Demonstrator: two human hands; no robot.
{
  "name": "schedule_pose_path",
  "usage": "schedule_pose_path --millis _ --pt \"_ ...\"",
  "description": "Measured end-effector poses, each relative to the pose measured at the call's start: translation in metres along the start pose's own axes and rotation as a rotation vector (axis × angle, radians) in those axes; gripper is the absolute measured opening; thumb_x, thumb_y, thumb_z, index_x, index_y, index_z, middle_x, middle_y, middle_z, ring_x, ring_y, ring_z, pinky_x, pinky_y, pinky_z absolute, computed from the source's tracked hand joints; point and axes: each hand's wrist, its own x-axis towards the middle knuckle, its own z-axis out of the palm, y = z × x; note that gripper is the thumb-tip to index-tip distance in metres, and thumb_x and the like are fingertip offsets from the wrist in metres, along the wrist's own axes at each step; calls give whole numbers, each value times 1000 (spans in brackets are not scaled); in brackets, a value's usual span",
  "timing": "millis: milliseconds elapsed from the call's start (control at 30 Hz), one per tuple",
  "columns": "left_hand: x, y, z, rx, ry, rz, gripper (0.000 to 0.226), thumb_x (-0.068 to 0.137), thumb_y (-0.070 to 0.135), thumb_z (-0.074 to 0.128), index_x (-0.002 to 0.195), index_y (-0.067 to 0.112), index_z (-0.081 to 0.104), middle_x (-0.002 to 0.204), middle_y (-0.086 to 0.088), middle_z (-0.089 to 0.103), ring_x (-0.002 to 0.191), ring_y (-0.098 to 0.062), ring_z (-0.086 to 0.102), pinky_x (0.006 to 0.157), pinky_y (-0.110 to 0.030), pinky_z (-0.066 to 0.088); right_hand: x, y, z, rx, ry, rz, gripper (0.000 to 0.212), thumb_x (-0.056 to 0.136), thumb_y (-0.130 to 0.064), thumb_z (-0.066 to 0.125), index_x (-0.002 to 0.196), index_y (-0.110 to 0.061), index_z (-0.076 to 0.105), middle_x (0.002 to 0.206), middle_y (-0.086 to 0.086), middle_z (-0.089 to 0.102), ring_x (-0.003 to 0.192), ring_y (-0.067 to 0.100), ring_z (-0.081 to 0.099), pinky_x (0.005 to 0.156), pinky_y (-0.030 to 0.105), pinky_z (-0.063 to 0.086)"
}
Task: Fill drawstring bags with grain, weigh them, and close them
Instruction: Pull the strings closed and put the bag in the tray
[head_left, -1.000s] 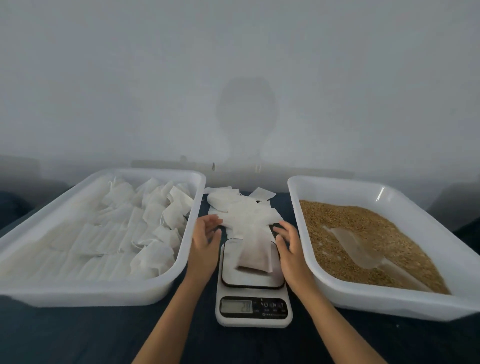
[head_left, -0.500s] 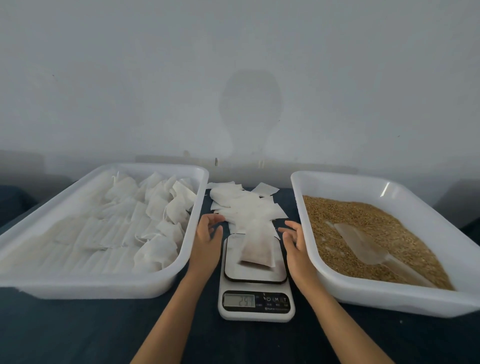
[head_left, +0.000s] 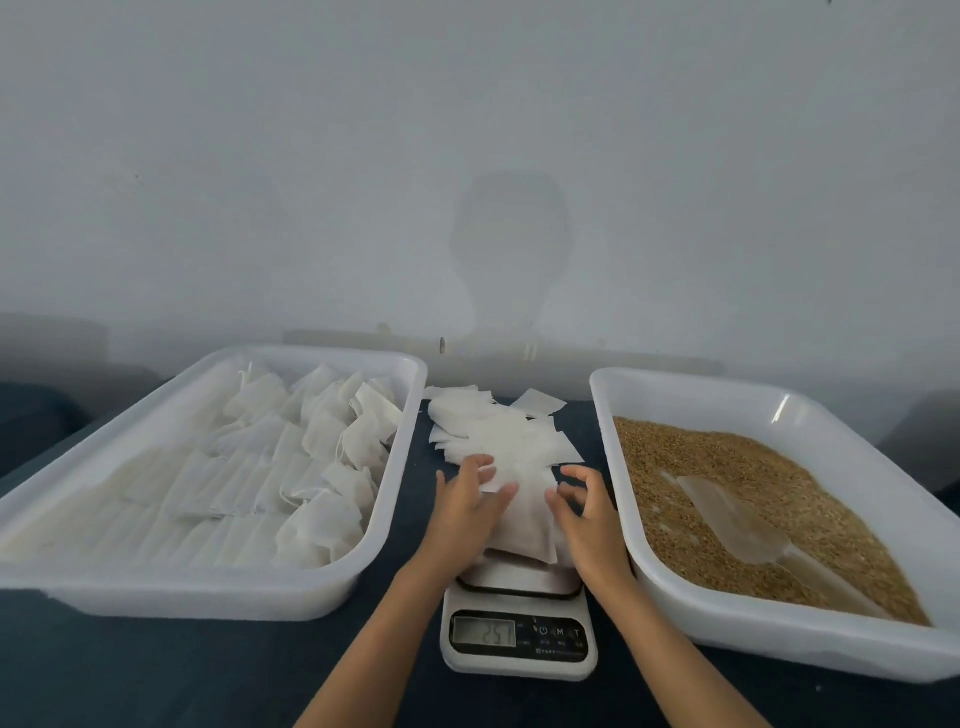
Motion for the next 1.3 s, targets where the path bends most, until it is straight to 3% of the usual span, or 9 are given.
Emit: schedule_pose_path --millis 100,200,300,367,533,733,967,1167,1300 --pt "0 7 5 -6 -64 -84 63 88 44 59 136 17 29 134 -9 51 129 -15 42 119 -40 -2 2 -2 2 -33 -4 -33 35 85 -4 65 116 -9 50 95 10 64 90 16 62 69 15 48" --pt "-3 13 6 73 -36 -79 73 81 51 64 136 19 29 124 -3 52 121 -11 38 115 -27 10 2 -5 6 -28 2 -50 36 81 2 68 112 -8 53 88 8 65 86 19 64 68 20 47" --pt "-4 23 3 -11 2 -79 69 80 39 71 135 25 30 105 8 46 99 -5 44 80 -8 35 2 -18 10 30 48 -53 33 80 5 66 108 -9 54 90 11 66 84 23 63 67 23 46" --pt "-5 36 0 -32 61 -85 60 83 37 68 130 29 32 89 12 48 85 -7 49 69 -15 39 3 -35 15 77 83 -71 32 82 5 65 106 -14 54 90 8 65 82 17 62 66 22 44" --pt "-13 70 -32 -41 303 -46 33 88 43 55 116 29 43 92 9 62 88 -13 61 78 -28 48 9 -92 39 161 43 -218 24 87 2 60 96 -20 58 89 1 62 85 13 60 64 13 47" --pt "-7 80 -130 356 359 9 25 85 33 61 95 13 50 85 -2 60 84 -25 59 61 -27 36 19 -147 95 219 -190 -286 24 87 -1 61 91 -24 56 89 1 63 81 10 62 63 15 48" --pt "-22 33 -248 522 286 -223 23 83 24 69 82 6 54 95 -24 59 100 -37 56 59 -27 26 6 -166 196 149 -451 -226 23 87 5 51 96 -17 51 89 1 60 82 16 57 69 20 45" --pt "-55 -13 -312 682 272 -445 19 85 21 64 78 7 53 76 -3 54 69 -19 50 65 -29 46 -33 -158 270 -43 -766 -173 24 87 -1 45 104 -18 45 95 -1 53 93 18 55 87 34 49" --pt "-72 -30 -326 762 288 -540 21 87 17 60 73 14 45 73 1 49 68 -17 48 58 -24 38 -56 -155 291 -118 -929 -154 27 92 -3 41 114 -15 51 113 5 54 108 24 55 96 37 49"
